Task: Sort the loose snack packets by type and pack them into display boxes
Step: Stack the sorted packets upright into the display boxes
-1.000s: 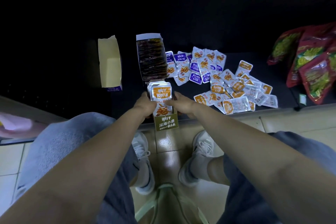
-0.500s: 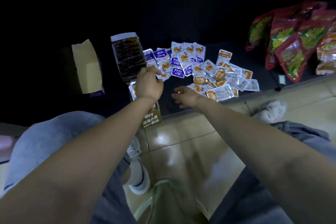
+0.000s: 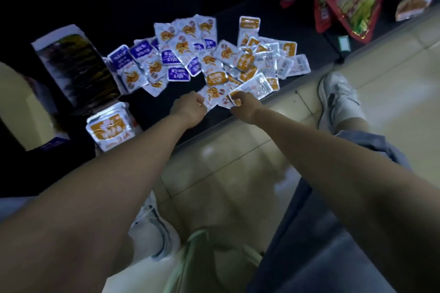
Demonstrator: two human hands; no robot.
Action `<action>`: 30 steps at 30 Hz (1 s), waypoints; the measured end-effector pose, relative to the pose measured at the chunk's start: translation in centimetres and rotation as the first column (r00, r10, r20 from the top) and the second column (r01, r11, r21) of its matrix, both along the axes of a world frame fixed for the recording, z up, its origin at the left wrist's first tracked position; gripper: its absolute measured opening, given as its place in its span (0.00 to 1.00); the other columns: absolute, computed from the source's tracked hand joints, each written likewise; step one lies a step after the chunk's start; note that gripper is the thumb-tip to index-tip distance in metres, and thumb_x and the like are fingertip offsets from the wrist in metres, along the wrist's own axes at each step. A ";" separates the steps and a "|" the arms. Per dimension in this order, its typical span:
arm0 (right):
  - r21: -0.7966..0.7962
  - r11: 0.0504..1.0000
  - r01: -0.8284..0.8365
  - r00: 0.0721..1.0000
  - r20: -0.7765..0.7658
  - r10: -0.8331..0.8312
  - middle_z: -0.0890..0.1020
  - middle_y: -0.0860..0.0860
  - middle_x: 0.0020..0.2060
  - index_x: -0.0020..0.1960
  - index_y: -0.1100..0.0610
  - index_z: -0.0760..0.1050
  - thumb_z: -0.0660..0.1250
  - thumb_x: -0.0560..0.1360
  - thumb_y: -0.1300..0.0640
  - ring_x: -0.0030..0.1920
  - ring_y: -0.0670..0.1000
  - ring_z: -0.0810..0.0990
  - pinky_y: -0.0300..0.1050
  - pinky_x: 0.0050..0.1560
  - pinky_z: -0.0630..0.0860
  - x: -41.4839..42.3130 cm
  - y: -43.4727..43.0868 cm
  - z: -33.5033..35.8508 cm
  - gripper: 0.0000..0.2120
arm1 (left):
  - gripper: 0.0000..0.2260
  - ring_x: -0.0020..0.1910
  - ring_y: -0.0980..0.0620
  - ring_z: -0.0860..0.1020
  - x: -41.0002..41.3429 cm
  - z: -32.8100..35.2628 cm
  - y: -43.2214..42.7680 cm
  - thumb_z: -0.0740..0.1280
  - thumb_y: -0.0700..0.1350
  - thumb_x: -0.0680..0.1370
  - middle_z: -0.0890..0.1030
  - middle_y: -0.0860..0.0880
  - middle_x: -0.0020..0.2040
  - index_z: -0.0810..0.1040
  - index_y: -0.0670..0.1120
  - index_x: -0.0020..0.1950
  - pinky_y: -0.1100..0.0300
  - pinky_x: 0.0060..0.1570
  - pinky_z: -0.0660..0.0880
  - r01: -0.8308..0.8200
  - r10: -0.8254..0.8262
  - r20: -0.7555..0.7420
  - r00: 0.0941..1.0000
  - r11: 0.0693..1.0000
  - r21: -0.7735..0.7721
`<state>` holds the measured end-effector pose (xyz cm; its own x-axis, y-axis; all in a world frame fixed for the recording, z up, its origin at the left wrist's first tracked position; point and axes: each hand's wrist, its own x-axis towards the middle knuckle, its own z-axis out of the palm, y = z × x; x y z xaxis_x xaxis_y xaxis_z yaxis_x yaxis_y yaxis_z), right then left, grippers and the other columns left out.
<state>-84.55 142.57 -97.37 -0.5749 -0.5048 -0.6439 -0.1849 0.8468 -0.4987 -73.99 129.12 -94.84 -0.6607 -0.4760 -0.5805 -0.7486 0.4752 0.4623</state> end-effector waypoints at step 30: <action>0.135 0.922 -0.362 0.826 -0.412 0.384 0.60 0.56 0.71 0.72 0.49 0.63 0.70 0.70 0.43 0.72 0.60 0.58 0.57 0.70 0.57 -1.9 -1.1 -4.9 0.33 | 0.13 0.58 0.41 0.76 -1.7 -6.7 -2.7 0.63 0.41 0.79 0.76 0.40 0.60 0.70 0.38 0.63 0.52 0.56 0.74 -0.459 0.467 -0.084 0.880 0.883 0.098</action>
<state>-86.46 141.45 -102.30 -0.5704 -0.7108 -0.4115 -0.6745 0.6913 -0.2591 -75.71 126.39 -101.57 -0.4327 -0.7008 -0.5671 -0.8219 0.0482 0.5676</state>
